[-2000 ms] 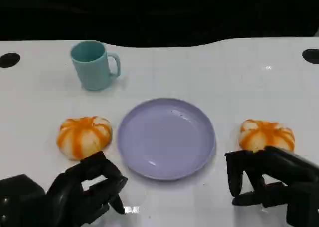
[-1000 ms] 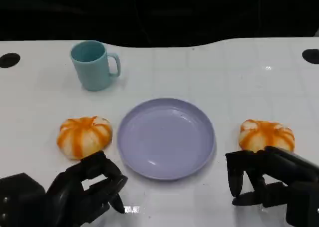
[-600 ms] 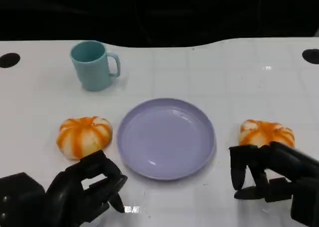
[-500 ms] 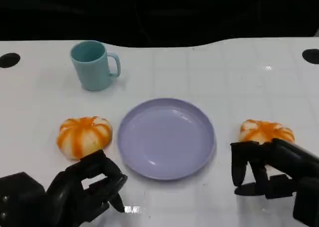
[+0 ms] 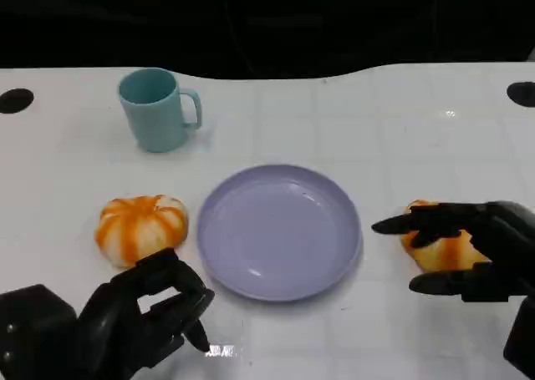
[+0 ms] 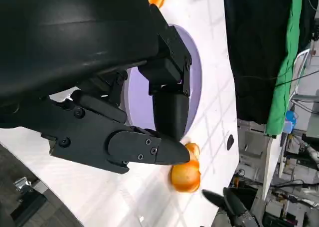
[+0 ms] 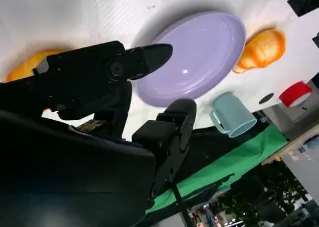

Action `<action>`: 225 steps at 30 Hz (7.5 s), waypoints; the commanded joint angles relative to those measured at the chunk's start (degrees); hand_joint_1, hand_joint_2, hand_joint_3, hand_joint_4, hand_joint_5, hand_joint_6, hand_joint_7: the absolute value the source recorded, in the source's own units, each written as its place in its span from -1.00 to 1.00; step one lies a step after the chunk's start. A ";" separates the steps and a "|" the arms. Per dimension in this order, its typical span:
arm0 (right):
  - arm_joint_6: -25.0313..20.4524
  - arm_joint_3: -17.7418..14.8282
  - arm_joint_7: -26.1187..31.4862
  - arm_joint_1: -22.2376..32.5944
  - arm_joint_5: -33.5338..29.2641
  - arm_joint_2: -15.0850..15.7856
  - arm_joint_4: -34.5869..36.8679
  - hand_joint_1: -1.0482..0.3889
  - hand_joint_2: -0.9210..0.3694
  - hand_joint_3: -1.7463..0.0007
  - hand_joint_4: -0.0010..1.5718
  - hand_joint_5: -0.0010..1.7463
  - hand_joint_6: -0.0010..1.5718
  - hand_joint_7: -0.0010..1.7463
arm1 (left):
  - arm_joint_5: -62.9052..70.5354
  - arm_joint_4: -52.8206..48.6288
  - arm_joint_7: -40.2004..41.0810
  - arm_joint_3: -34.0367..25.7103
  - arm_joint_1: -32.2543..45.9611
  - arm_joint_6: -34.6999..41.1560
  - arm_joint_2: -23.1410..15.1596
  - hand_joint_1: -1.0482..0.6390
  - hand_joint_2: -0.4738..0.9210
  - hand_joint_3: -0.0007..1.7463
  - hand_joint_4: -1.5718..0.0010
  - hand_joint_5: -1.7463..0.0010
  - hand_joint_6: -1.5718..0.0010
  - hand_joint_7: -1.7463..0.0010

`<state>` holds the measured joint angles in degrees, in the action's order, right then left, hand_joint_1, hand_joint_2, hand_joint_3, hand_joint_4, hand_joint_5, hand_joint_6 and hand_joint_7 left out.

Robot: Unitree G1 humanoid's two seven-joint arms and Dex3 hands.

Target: Grasp the bread from the table and place it into the plate.

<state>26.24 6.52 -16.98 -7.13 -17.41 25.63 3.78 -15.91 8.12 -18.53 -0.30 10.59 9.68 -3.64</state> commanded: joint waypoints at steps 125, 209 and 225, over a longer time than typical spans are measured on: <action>5.06 21.87 46.40 -36.15 -24.45 -6.29 51.01 0.44 -0.03 -0.31 0.23 1.00 0.09 0.73 | 0.56 1.64 1.09 0.26 1.20 0.74 -0.16 -0.41 1.00 -0.70 0.08 -1.00 0.14 -0.72; 4.25 16.52 12.05 -24.86 -13.48 -8.48 27.48 -0.37 -1.00 0.83 -0.62 -0.41 -0.40 -0.90 | 1.06 1.35 2.08 0.99 0.74 0.30 0.77 -0.41 1.00 -0.72 0.06 -1.00 0.13 -0.74; 6.79 7.91 4.46 -8.42 -3.27 0.23 10.08 0.22 -0.92 0.97 -0.06 0.11 0.31 -0.67 | 1.76 1.71 2.81 1.49 0.37 0.84 1.11 -0.41 1.00 -0.71 0.08 -1.00 0.15 -0.75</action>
<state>32.09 15.98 -10.90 -17.67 -22.65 23.56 15.33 -14.73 9.55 -16.68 1.49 11.06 10.47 -2.08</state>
